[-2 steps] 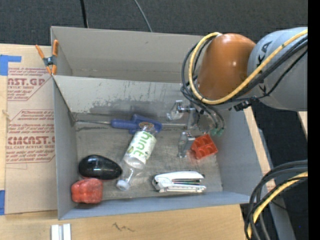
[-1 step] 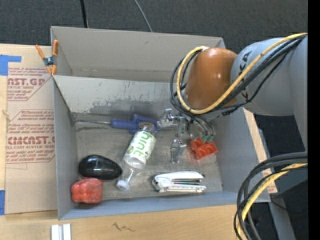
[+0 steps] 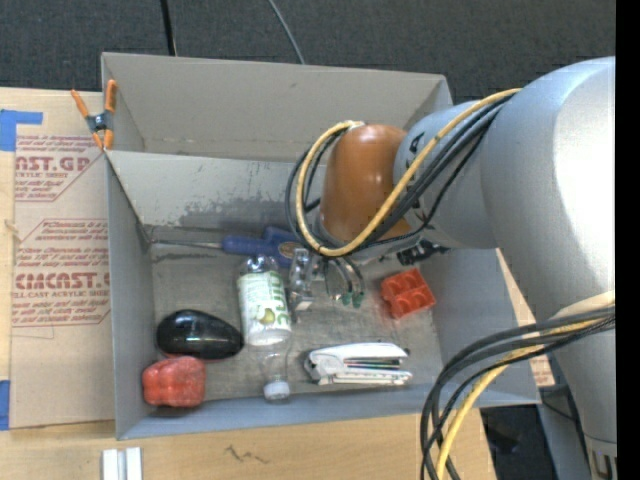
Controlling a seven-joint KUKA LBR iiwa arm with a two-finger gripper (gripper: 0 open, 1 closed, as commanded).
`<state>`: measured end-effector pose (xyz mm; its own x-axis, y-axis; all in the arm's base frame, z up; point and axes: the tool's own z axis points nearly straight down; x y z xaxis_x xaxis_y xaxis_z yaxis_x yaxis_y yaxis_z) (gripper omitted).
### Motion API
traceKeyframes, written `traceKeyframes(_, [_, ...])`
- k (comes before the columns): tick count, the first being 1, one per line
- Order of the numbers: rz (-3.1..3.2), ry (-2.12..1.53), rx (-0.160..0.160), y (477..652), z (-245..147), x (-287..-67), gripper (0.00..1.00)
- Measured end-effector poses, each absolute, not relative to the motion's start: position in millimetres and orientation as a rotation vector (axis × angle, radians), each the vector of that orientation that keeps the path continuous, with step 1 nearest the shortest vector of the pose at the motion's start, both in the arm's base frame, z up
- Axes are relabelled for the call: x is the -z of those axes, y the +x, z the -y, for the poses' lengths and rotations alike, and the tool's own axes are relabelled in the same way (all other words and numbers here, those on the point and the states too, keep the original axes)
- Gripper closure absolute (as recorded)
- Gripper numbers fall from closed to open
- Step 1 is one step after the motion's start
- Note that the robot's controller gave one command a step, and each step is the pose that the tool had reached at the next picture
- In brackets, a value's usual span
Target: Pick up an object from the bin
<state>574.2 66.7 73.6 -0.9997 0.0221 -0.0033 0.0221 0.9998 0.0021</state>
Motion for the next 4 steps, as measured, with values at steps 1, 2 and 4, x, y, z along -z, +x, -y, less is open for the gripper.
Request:
traceKeyframes(1, [-3.138,0.034,-0.003,574.2,-66.7,-73.5,1.0])
traceKeyframes(2, [-3.124,0.139,-0.011,541.1,-38.4,-73.6,1.0])
traceKeyframes(4, [-3.122,0.037,-0.003,503.8,-12.1,-78.5,1.0])
